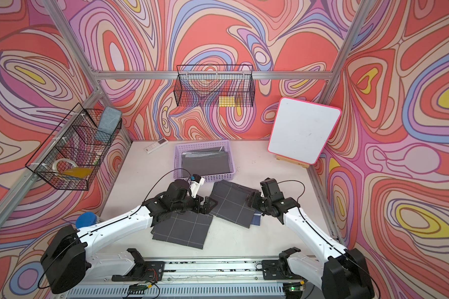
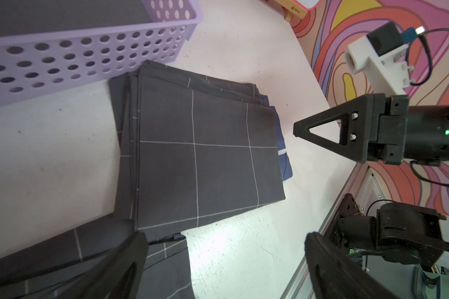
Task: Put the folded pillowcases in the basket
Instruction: Pick up the pillowcase at the center of the board.
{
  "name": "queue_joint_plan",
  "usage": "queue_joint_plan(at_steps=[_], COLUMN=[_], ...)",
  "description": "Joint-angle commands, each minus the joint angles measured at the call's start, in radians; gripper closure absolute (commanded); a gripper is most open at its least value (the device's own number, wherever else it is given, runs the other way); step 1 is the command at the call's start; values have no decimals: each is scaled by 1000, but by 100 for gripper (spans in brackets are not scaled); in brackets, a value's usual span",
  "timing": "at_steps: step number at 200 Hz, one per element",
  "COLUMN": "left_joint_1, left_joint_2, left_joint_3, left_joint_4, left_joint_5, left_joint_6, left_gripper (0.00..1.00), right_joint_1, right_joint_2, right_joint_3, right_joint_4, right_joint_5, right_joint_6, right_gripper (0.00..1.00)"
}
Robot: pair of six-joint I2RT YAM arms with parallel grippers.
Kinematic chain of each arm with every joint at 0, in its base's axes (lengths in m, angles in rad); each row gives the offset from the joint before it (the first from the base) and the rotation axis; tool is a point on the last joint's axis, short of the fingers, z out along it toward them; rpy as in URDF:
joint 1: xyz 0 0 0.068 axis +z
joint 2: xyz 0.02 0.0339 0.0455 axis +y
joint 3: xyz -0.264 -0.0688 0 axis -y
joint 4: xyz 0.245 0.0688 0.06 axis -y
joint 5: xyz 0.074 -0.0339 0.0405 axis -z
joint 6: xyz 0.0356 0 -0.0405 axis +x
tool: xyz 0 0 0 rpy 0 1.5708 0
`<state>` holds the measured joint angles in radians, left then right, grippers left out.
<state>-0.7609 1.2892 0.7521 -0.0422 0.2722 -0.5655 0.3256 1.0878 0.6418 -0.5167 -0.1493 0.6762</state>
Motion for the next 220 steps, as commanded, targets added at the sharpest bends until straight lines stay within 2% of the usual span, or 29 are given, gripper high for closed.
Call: queue_joint_plan(at_steps=[1, 50, 146, 173, 220], left_joint_1=[-17, -28, -34, -35, -38], left_joint_2=[45, 109, 136, 140, 143], left_joint_3=[29, 46, 47, 52, 49], left_joint_4=[39, 53, 50, 47, 54], left_joint_5=[-43, -43, -52, -49, -49], left_joint_6=[-1, -12, -15, -14, -16], left_gripper=[1, 1, 1, 1, 1], right_joint_1=[-3, -5, -28, -28, -51], right_joint_2=[15, 110, 262, 261, 212], right_joint_3=[-21, -18, -48, -41, -31], right_joint_4=[11, 67, 205, 210, 144], right_joint_5=[9, 40, -8, -24, 63], right_joint_6=[22, 30, 54, 56, 18], right_gripper=[34, 38, 40, 46, 58])
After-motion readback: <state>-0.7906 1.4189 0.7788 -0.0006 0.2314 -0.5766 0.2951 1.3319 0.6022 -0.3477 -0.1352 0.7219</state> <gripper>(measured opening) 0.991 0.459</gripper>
